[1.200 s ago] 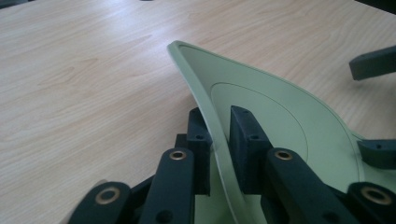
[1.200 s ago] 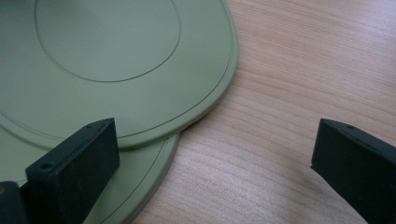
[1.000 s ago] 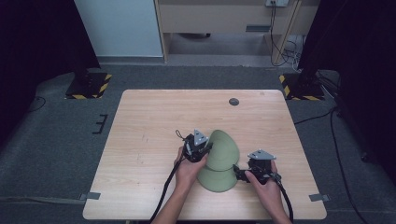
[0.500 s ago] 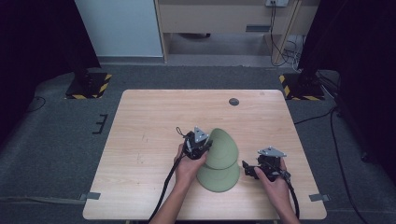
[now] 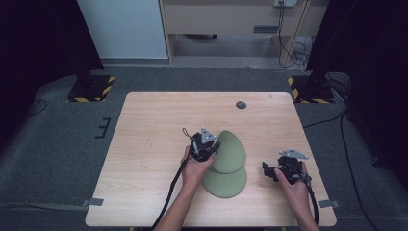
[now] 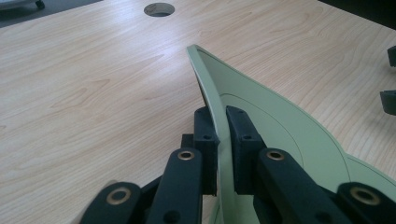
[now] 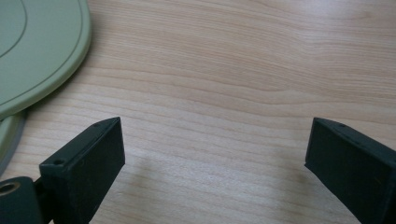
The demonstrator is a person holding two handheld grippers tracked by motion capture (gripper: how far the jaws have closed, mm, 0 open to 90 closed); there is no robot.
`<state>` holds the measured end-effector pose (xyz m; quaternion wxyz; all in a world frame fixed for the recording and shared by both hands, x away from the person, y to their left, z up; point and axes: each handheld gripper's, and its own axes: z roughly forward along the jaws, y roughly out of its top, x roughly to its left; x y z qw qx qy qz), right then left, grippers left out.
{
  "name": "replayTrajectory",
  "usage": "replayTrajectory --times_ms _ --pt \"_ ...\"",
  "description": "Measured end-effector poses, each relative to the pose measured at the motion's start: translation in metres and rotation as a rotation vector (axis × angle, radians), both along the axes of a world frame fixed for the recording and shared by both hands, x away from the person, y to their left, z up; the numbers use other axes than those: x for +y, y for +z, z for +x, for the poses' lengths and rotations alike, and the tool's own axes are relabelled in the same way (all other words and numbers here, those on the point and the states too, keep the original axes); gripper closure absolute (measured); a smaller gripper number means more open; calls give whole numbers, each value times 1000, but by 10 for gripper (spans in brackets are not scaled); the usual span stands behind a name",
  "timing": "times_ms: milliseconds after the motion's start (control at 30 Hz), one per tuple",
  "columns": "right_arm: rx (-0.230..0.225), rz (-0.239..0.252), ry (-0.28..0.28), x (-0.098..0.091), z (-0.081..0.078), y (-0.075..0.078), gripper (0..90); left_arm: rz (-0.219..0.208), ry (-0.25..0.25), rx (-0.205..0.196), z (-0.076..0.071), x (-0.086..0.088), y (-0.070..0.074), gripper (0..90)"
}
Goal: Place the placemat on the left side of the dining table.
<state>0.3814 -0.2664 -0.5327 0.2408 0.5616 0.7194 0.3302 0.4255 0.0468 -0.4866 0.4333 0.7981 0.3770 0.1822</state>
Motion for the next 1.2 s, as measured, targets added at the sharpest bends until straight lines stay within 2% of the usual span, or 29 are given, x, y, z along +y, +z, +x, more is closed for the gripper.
replayTrajectory --times_ms 267,900,1200 --pt "4 -1 -16 -4 1 -2 50 6 -2 -10 2 -3 4 841" --pt "-3 2 -43 -8 3 -3 54 24 -17 -57 3 -9 24 848" --pt "-1 -16 -61 -9 4 -5 57 17 -22 -73 2 -10 31 848"
